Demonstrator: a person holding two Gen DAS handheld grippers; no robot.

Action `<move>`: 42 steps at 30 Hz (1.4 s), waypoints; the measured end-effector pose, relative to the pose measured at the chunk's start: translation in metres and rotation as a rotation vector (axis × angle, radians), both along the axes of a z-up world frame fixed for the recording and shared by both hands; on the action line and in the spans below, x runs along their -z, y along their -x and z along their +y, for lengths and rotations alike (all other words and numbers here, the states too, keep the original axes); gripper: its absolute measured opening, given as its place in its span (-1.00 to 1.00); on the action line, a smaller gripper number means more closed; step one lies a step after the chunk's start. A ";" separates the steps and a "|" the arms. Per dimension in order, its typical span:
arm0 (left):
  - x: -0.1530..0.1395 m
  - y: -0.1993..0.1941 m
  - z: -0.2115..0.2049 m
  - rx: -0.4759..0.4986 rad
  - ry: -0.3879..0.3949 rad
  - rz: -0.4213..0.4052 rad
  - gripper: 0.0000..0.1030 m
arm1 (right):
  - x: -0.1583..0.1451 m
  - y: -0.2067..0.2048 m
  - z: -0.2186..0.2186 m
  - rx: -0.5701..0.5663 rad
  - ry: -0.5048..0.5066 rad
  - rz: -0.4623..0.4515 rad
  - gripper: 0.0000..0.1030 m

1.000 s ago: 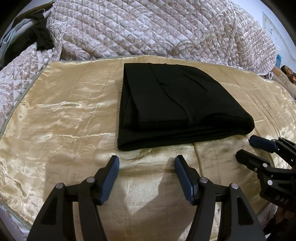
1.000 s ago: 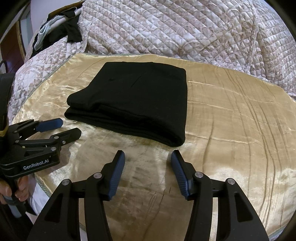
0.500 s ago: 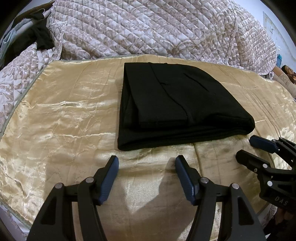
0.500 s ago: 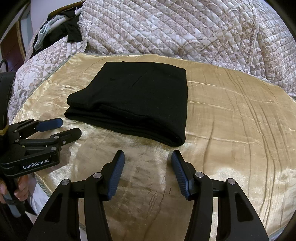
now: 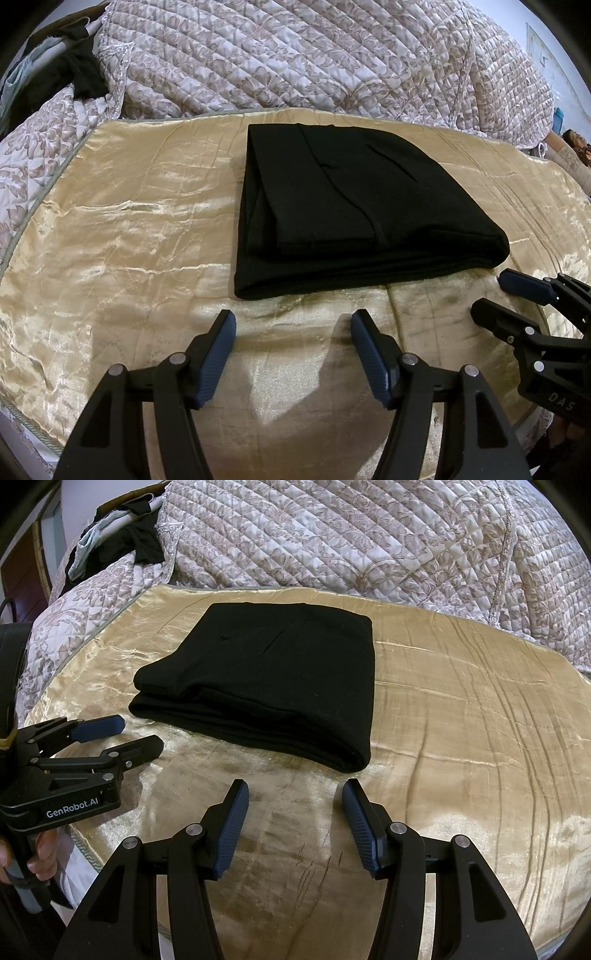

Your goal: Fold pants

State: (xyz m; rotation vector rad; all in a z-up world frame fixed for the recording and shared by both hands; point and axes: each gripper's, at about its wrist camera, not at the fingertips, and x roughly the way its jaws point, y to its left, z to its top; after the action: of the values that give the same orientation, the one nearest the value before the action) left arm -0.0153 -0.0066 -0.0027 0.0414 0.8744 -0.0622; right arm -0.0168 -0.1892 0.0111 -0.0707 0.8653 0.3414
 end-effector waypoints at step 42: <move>0.000 0.000 -0.001 0.001 -0.005 0.002 0.32 | 0.001 0.001 0.003 -0.008 0.007 -0.003 0.11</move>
State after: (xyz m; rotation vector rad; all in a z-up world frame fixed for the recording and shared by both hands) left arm -0.0149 -0.0072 -0.0029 0.0466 0.8763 -0.0607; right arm -0.0175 -0.1862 0.0096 -0.0816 0.8638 0.3455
